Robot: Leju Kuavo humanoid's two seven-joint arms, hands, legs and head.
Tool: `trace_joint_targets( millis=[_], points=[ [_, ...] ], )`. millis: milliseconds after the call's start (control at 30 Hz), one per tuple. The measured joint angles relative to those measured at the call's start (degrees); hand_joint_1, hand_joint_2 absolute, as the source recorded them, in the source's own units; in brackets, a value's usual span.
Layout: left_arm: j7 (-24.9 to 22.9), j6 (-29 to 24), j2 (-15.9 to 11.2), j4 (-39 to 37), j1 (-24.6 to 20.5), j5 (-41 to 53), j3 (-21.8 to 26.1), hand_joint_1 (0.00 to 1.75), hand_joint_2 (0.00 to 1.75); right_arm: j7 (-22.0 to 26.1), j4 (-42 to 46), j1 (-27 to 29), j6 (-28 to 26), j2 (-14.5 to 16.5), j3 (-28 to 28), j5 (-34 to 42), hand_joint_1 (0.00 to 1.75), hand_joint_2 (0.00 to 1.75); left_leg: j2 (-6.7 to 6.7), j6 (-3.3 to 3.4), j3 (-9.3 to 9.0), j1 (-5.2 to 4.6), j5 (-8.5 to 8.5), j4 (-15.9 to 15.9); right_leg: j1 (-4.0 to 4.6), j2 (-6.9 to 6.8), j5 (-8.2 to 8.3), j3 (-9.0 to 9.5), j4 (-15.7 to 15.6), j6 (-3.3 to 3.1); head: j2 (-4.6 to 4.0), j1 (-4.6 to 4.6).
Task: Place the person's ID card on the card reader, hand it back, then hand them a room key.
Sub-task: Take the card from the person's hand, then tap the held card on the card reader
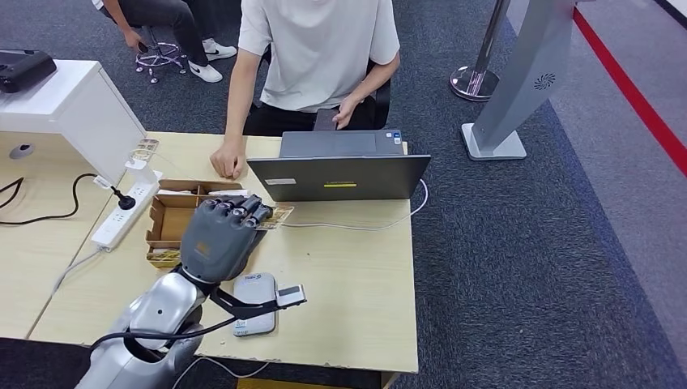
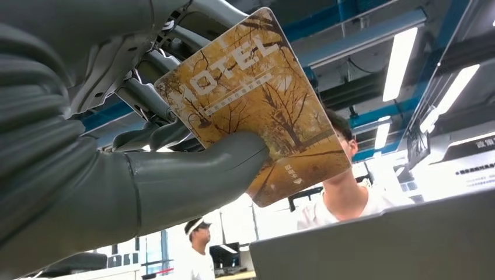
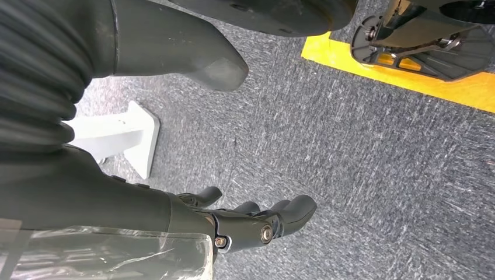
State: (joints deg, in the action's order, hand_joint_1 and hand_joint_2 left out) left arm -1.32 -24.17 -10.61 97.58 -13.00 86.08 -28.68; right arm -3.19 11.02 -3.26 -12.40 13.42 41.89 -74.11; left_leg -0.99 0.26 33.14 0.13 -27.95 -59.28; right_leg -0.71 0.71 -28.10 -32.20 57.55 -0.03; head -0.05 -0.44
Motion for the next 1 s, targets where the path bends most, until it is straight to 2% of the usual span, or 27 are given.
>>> trace_joint_targets(
  millis=[267,333,467,600,800,1000],
  points=[
    [-0.28,1.14,-0.65,3.75,2.39,0.1,-0.87,1.75,1.75,0.03,0.06,0.0,0.15,0.0,0.56,0.15,0.0,1.75,-0.02,-0.02,0.0,0.0,0.06,0.0,0.0,-0.04,0.03,0.02,0.01,0.01,0.0,0.0],
    [-1.01,5.42,-0.65,3.73,2.99,-0.17,-0.87,1.75,1.75,0.11,0.13,0.0,0.28,0.0,0.73,0.33,0.0,1.75,-0.02,-0.02,0.0,-0.01,0.05,0.0,0.0,-0.04,0.03,0.01,0.01,0.01,0.0,0.0],
    [-2.94,18.27,-0.76,1.23,4.78,-1.1,-0.87,1.75,1.75,-0.27,0.43,0.06,0.32,0.01,1.42,0.99,0.0,1.75,-0.01,-0.03,0.01,-0.01,0.05,0.0,0.0,-0.03,0.02,0.0,0.0,0.02,0.01,-0.01],
    [-5.09,23.57,-1.81,-3.32,7.0,0.98,-0.87,1.75,1.75,-1.26,0.87,0.23,0.2,0.15,2.39,1.28,0.0,1.75,0.01,-0.04,0.01,0.0,0.04,0.02,0.0,0.01,0.02,-0.02,0.01,0.02,0.01,-0.01],
    [-6.06,25.66,-3.5,-5.8,12.02,2.14,-0.99,1.75,1.75,-2.11,1.39,0.43,0.12,0.54,3.59,1.02,0.0,1.75,-0.05,-0.05,0.06,0.01,0.03,0.03,0.0,-0.03,0.0,-0.05,0.01,0.01,0.01,-0.01],
    [-6.3,27.66,-4.6,-5.73,13.81,0.42,-1.04,1.75,1.75,-2.31,1.66,0.43,0.17,0.83,4.14,0.23,0.0,1.75,-0.07,-0.04,-0.01,-0.01,0.03,0.04,0.0,-0.09,0.0,0.04,0.0,0.01,-0.01,0.0]
  ],
)
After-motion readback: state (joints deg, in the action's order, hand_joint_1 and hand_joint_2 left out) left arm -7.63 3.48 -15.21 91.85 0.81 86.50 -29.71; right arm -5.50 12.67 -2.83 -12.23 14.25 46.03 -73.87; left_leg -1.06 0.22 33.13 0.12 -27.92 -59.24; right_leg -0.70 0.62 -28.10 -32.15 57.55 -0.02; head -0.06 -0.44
